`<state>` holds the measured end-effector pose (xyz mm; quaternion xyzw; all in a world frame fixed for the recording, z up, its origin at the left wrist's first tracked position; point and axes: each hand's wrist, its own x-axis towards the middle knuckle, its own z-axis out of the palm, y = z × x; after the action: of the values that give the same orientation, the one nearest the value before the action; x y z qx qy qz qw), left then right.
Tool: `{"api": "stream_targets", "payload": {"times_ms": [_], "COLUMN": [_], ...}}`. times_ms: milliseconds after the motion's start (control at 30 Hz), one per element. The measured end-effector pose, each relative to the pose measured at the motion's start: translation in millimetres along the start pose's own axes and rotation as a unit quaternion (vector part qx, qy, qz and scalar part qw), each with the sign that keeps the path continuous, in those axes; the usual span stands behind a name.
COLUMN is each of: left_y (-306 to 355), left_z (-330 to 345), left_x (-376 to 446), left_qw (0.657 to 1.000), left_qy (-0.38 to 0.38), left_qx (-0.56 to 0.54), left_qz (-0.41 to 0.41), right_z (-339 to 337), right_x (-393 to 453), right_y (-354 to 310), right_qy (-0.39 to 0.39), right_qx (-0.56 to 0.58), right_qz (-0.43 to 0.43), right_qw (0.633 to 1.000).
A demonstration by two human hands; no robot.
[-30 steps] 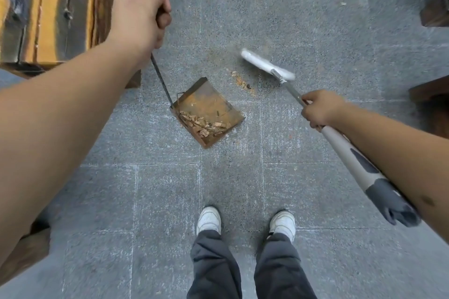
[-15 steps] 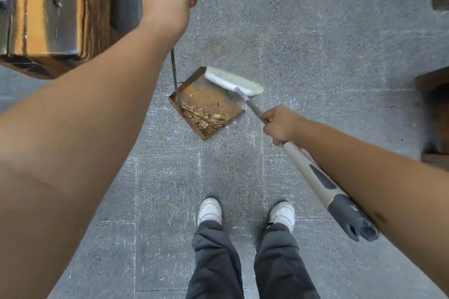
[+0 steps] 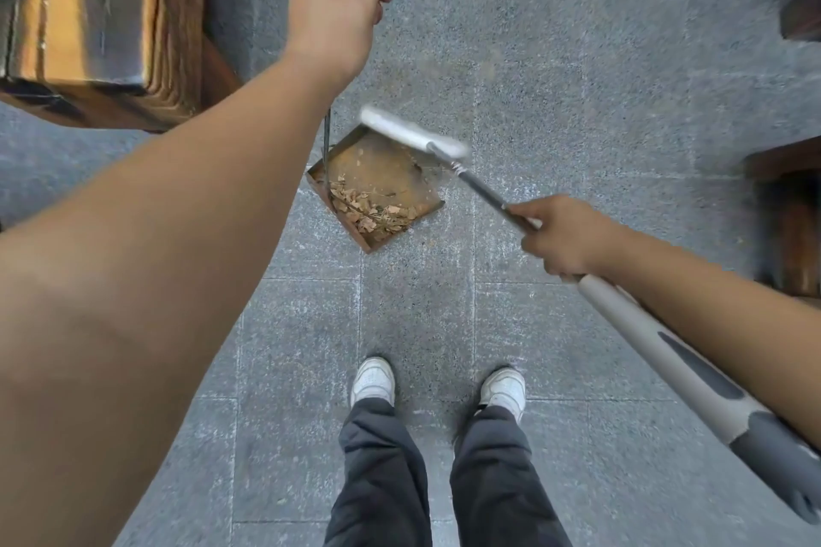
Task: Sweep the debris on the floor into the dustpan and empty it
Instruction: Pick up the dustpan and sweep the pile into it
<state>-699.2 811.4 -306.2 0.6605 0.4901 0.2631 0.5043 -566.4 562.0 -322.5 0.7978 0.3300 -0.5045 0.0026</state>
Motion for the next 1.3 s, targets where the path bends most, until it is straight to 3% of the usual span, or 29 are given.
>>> {"api": "stream_targets", "payload": {"times_ms": [167,400,567,767,967,1167,1300], "left_y": [-1,2,7,9,5,6,8], "left_z": [1,8,15,16,12,9,8], "left_x": [0,1,0,-3,-9,-12,-17], "left_qw": [1.0,1.0,1.0,0.999,0.999,1.0,0.999], "left_qy": [0.006,0.007,-0.005,-0.003,-0.011,-0.013,-0.023], "left_qx": [0.018,0.001,0.015,0.034,0.022,0.003,0.016], "left_qz": [0.005,0.013,0.022,0.022,0.031,0.024,0.023], "right_z": [-4,71,63,21,24,92,97], "right_x": [49,38,0,-20,40,29,-1], "right_y": [-15,-25,-12,-2,-1,-19,-19], "right_qy": [0.047,-0.045,-0.09,-0.03,0.051,-0.037,-0.079], "right_qx": [0.004,0.021,-0.022,-0.097,-0.107,-0.074,-0.073], "right_qz": [0.027,0.016,-0.019,-0.028,0.029,0.026,-0.01], "right_qw": [0.999,0.999,0.996,0.994,0.993,0.996,0.994]}}
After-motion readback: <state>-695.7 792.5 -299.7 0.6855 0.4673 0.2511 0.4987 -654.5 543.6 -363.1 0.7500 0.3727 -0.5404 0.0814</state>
